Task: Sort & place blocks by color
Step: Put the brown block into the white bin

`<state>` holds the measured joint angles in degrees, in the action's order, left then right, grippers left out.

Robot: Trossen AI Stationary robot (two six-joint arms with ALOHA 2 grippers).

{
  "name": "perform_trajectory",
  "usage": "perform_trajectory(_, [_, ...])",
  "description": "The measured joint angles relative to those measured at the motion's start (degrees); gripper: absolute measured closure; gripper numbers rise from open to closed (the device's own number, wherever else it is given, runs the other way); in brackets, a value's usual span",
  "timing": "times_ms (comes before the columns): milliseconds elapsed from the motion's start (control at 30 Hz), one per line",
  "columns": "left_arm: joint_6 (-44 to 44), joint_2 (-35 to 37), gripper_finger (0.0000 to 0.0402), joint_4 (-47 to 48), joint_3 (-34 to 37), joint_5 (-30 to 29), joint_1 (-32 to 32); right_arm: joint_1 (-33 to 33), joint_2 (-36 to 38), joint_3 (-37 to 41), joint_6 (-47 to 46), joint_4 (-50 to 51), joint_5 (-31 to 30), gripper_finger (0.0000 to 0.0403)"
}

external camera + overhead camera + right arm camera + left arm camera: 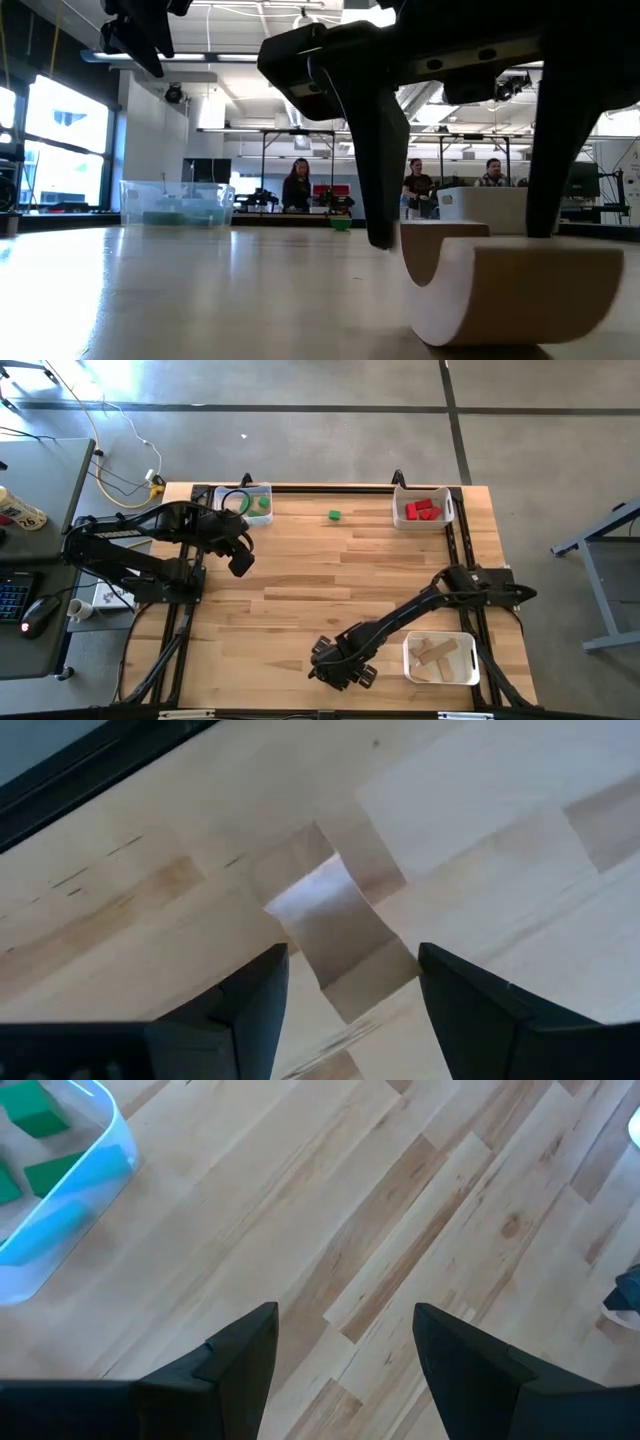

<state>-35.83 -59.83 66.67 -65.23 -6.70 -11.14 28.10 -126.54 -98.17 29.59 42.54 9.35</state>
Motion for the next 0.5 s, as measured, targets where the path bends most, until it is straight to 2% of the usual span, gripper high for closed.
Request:
perform_trajectory(267, [0.0,0.0,0.0183,0.0,0.0,0.0,0.0,-0.1,0.0,0.0,-1.3,-1.0,0.4,0.0192])
perform_trajectory(500, [0.0,0.0,0.0182,0.0,0.0,0.0,0.0,0.1,0.0,0.0,-9.0,-1.0,0.6,0.0192])
